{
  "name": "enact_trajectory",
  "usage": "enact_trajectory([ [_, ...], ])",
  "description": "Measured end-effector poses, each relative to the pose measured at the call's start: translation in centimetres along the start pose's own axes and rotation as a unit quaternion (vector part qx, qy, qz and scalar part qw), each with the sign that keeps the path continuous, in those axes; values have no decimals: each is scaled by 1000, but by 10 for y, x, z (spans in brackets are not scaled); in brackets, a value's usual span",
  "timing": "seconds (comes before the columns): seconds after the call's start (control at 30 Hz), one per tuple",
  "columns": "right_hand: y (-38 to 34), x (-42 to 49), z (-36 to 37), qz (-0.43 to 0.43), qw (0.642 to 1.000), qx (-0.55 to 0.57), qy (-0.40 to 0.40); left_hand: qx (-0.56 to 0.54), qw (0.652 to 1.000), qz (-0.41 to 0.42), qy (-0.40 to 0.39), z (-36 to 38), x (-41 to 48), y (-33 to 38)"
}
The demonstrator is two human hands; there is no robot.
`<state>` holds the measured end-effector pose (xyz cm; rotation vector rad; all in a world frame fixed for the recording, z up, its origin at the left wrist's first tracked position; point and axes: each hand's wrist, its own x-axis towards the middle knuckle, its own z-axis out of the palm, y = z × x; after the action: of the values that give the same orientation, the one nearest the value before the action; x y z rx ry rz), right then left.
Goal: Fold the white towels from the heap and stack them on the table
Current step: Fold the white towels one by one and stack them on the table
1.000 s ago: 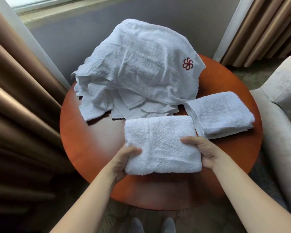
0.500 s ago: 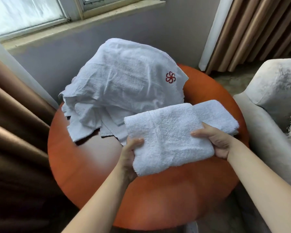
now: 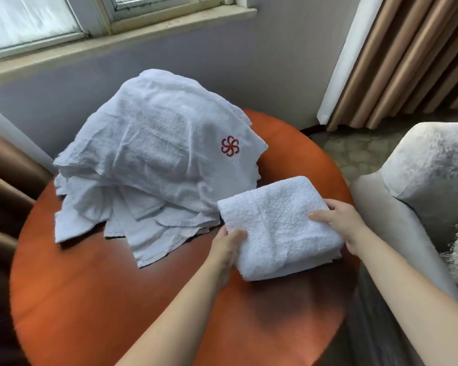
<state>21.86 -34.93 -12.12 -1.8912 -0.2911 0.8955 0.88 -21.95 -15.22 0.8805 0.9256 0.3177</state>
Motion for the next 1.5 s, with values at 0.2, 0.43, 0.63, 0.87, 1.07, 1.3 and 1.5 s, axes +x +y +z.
enact_trajectory([
  [0.2, 44, 17, -1, 42, 998, -42, 27, 68, 996, 48, 27, 19, 17, -14],
  [0.43, 46, 36, -15, 34, 992, 34, 116, 76, 993, 83, -31, 54, 39, 0],
  [0.63, 44, 46, -16, 13, 994, 19, 106, 170, 973, 124, 90, 68, 59, 8],
  [0.87, 37, 49, -25, -9, 997, 76, 19, 63, 994, 81, 27, 70, 51, 27],
  [1.07, 25, 45, -26, -13, 992, 125, 21, 65, 995, 66, -24, 64, 56, 39],
  [1.3, 22, 48, -29, -16, 985, 160, 60, 104, 989, 108, -7, 71, 63, 33],
  [1.5, 23, 52, -23, -100, 960, -162, 204, 273, 940, 120, 164, 64, 66, 21],
])
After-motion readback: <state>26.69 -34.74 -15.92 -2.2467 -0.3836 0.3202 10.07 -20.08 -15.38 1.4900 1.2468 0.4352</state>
